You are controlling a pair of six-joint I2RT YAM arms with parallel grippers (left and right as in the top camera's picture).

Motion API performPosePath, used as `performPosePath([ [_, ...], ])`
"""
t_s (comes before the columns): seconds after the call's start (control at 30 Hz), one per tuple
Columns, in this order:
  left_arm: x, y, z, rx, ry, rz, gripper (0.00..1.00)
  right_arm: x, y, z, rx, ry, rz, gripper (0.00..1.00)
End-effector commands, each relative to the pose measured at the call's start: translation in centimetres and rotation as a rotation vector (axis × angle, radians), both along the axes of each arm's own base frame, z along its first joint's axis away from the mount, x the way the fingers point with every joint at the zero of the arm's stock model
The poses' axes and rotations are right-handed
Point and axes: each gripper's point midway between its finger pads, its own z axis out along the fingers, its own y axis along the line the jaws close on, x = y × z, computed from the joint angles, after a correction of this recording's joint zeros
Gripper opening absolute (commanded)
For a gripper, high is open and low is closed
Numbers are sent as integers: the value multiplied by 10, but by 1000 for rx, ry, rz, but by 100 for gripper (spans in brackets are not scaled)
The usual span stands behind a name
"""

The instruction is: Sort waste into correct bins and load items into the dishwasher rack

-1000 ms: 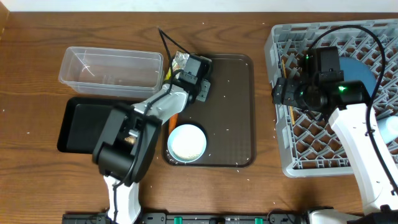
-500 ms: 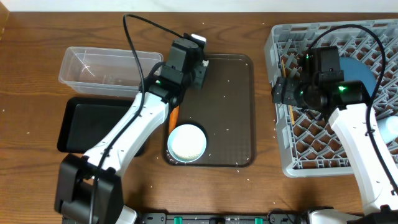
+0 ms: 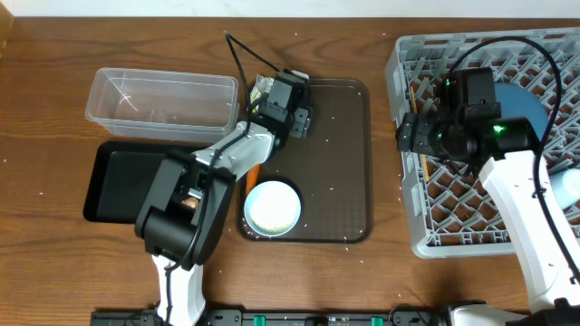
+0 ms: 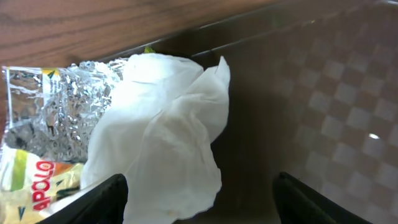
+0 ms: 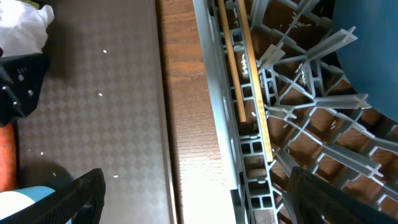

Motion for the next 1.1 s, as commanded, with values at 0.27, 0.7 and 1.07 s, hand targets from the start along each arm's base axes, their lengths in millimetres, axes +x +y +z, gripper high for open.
performPosePath([
  [0.27, 0, 10, -32, 49, 46, 21, 59, 0, -4, 1, -10, -5, -1, 89],
  [0.7, -25, 2, 63, -48, 20, -41, 6, 0, -4, 1, -10, -6, -1, 88],
  [1.07, -32, 90, 174, 55, -192, 211, 6, 3, -4, 2, -8, -17, -1, 88],
])
